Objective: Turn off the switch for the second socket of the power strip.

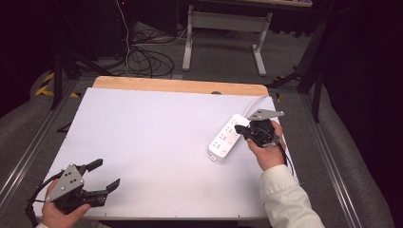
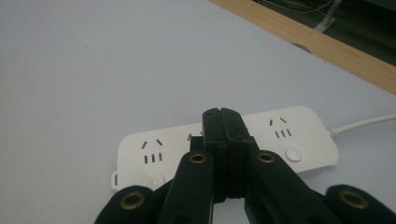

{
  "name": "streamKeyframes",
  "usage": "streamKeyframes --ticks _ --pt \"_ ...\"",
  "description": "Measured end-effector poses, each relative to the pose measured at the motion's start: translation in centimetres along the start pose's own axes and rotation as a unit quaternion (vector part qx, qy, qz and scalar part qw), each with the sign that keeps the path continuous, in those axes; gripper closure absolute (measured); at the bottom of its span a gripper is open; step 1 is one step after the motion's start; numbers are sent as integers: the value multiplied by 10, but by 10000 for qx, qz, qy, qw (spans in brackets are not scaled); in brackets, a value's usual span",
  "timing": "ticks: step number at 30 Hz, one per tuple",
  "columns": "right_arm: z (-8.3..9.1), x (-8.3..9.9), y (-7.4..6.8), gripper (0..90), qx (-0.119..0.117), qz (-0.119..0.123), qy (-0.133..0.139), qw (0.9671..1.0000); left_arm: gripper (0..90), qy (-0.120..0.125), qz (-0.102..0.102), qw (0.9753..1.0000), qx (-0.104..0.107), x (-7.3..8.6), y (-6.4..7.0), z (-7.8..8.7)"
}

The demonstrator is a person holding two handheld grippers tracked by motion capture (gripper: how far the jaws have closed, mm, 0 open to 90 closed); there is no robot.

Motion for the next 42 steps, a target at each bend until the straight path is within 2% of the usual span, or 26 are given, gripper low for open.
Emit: streamKeyframes --ticks 8,12,15,19,26,33,37,42 --pt "-16 2 14 900 185 -88 -135 9997 168 15 54 10000 1 0 0 0" --pt "-20 4 20 900 262 -223 -133 9993 169 26 57 10000 0 0 0 0" --pt "-23 5 22 900 264 -304 -58 9992 169 27 19 10000 -26 0 -1 0" --pt "-30 7 25 900 304 -318 -155 9989 168 30 34 10000 -13 0 0 0" --pt "-38 9 30 900 315 -391 -167 9986 169 28 7 10000 -27 0 -1 0" --pt "-44 13 33 900 323 -342 -287 9985 169 30 11 10000 -24 0 -1 1" --pt "-49 16 33 900 396 -147 -494 9979 169 9 28 10000 -23 0 -1 0" --pt "-54 18 31 900 405 -87 -646 9970 169 16 24 10000 -23 0 -1 1"
Point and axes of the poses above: each handheld gripper's, and its own axes: z roughly backward along the jaws, x roughly out of its underside, y roughly to its right, the point moved 4 cm from there along -z, roughly forward along the jaws, and after that the axes turned 2 degrees about -z, right-handed, at the moved point
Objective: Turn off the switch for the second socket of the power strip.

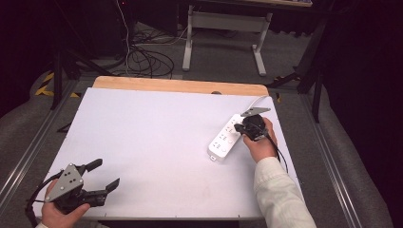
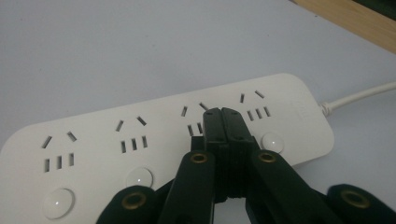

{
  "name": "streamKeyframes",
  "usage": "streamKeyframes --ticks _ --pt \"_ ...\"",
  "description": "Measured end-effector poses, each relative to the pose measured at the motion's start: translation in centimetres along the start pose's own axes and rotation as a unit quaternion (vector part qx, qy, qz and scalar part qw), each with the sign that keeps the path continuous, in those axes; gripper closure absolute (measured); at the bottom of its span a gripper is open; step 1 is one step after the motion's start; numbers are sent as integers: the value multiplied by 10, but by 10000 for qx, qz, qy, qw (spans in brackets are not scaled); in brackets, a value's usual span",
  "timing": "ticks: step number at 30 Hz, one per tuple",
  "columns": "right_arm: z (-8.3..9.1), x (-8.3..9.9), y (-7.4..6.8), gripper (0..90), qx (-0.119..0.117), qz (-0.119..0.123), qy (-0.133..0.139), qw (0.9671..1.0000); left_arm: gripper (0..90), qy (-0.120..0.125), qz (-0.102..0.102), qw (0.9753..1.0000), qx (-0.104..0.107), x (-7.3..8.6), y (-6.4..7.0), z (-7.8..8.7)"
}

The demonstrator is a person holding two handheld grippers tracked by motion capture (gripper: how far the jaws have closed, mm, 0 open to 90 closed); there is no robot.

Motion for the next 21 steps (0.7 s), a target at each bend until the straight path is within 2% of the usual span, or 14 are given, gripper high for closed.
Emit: streamKeyframes --ticks 12,21 --pt "-7 3 -2 900 -65 68 -285 9995 169 -15 7 10000 -8 0 0 0" --pt "-7 4 -2 900 2 11 -354 9994 169 -7 12 10000 -11 0 0 0"
Point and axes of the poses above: each handheld gripper's, and its own axes: z roughly backward along the jaws, x roughly out of its underside, y roughly to its right, the point moved 4 cm from there along -z, roughly forward along the jaws, and after that the axes turned 2 degrees about -z, right-handed, at the moved point
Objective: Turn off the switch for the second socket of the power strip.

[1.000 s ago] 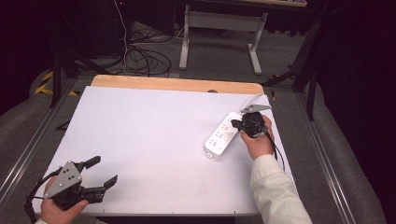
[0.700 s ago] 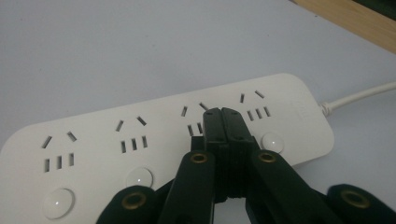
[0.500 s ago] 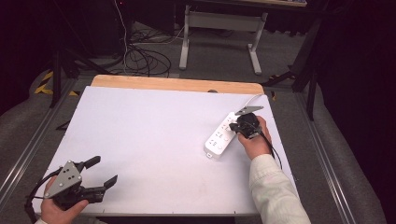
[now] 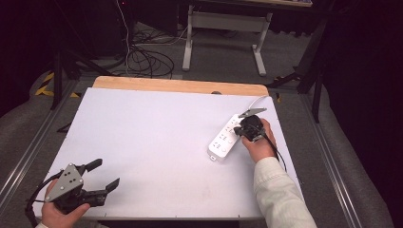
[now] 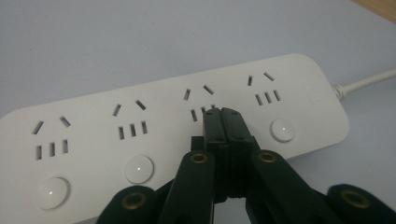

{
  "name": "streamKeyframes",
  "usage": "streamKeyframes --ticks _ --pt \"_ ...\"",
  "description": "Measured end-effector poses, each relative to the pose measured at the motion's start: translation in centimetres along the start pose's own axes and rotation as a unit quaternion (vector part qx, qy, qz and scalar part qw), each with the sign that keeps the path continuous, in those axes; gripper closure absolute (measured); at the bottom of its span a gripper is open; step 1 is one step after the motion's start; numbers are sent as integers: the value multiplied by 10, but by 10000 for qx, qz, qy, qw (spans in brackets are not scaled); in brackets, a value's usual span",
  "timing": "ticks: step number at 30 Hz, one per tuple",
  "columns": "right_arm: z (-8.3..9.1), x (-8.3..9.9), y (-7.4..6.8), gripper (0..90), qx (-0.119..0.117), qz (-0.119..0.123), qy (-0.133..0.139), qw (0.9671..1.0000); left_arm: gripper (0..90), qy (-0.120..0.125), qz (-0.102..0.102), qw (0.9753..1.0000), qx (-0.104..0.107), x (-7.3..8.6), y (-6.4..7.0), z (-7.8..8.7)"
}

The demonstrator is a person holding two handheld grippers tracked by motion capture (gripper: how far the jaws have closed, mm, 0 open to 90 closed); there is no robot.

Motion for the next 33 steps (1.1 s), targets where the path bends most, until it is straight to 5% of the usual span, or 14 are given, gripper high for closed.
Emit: streamKeyframes --ticks 33 --pt "-4 2 -2 900 33 35 -40 10000 169 21 49 10000 15 0 0 0"
Point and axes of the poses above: each handheld gripper's, and its own axes: z roughly backward along the jaws, x roughly out of its underside, y roughly to its right, the point moved 4 cm from there along -z, roughly forward along the jaws, and after that the axes turned 2 degrees about -z, right-handed, at the moved point
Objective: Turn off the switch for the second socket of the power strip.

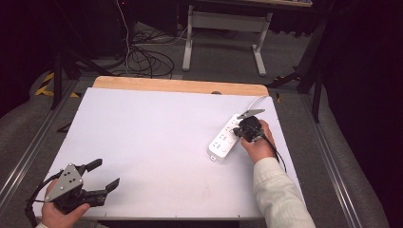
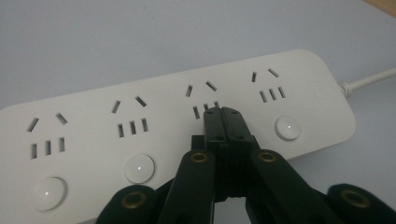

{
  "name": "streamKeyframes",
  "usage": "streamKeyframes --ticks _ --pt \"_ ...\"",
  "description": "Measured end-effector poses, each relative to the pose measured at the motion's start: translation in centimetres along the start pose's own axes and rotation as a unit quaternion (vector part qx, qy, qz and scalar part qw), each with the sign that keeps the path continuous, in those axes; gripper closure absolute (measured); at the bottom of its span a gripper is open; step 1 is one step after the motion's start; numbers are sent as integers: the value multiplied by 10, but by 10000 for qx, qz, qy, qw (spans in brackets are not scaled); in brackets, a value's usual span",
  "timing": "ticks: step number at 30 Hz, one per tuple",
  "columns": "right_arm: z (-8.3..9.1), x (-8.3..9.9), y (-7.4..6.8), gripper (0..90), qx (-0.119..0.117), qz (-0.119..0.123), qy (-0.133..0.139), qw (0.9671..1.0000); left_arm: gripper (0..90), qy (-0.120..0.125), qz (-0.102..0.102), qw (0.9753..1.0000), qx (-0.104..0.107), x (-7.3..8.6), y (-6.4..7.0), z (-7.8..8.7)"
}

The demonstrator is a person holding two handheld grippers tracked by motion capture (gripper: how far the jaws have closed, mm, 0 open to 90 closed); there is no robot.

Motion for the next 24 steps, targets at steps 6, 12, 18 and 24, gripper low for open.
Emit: streamKeyframes --ticks 6,12,18,24 --pt "0 1 1 900 -42 -94 16 9999 169 0 16 10000 12 0 0 0" --pt "0 0 0 900 44 -77 -27 10000 169 -1 -5 10000 15 0 0 0" --pt "-1 -1 0 900 32 -140 -47 9999 169 4 -2 10000 31 0 0 1" --pt "-1 -1 -1 900 80 -167 -99 9998 169 8 -13 10000 28 0 0 1"
Point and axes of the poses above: each handheld gripper's, and its own axes: z roughly backward along the jaws, x roughly out of its underside, y roughly to its right, the point moved 4 cm from there along -z, roughly forward along the jaws, and after that the axes turned 2 degrees about -z, right-handed, at the moved point
